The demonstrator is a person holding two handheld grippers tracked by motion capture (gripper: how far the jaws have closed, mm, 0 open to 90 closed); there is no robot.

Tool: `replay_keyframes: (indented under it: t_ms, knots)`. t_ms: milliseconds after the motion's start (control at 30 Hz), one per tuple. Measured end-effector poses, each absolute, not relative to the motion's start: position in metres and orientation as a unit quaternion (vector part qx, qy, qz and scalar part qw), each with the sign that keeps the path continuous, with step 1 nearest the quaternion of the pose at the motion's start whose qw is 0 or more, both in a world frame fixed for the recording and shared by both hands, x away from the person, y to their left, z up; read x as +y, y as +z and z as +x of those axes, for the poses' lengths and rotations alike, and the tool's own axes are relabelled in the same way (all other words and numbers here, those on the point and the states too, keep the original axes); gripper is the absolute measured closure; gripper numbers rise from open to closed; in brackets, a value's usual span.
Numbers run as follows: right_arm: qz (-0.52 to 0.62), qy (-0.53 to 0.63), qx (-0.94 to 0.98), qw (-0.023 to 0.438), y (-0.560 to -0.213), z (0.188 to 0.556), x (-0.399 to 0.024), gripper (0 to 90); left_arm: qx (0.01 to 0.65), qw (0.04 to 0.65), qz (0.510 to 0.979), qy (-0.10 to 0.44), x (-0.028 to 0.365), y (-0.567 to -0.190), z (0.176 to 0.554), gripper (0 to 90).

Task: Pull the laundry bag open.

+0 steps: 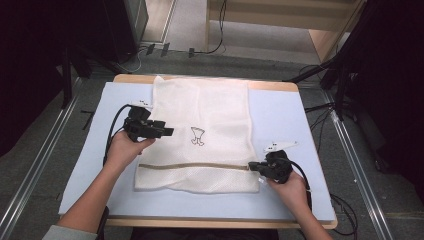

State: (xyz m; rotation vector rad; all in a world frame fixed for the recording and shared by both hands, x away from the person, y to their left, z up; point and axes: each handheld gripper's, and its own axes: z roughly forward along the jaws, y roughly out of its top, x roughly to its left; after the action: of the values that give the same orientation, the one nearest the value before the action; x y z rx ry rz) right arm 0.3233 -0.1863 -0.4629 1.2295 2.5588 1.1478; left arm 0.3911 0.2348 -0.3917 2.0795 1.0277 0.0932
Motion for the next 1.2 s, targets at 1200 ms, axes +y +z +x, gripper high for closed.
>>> replay_keyframes:
  t_ms: [1200]
  knots:
    - [0.402, 0.392, 0.826, 0.056, -0.479, 0.326, -0.198, 90.0, 0.305, 0.407, 0.86, -0.033, 0.097, -0.409, 0.36, 56.2]
